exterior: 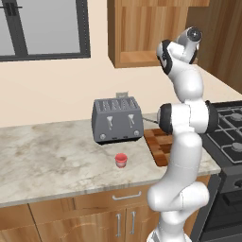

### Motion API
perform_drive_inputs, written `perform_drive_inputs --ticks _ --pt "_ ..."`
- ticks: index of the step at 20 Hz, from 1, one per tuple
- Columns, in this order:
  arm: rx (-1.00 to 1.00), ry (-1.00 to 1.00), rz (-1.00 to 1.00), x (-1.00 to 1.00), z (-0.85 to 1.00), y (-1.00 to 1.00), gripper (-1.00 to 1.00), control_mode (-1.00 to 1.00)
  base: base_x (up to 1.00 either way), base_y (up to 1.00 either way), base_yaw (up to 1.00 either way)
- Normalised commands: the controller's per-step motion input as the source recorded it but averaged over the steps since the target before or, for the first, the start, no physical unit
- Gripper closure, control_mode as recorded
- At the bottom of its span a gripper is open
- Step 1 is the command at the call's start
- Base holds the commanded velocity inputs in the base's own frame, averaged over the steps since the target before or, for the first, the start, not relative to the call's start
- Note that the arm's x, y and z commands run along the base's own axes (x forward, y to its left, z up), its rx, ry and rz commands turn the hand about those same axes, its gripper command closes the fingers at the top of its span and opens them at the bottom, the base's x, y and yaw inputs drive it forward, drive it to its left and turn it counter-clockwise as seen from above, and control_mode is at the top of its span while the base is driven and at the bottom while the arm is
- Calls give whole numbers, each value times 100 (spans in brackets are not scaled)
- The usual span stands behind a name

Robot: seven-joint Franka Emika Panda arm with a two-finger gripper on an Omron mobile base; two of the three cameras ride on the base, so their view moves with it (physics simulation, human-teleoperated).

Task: Pick the bread, place it on the cutting board, pick the jam, place it on the counter, and close the cabinet.

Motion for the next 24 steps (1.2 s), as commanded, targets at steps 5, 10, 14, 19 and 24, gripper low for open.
perform_drive_inputs --ticks 5,10,14,19,24 --pt "0 2 0 0 -1 0 100 -100 0 0 0" --pt "0 0 0 0 1 0 100 -100 0 0 0" --pt "0 0 0 0 11 0 100 -100 0 0 0" --pt "0 0 0 -9 13 0 100 -100 0 0 0" --pt "0 0 0 -19 8 0 100 -100 0 0 0"
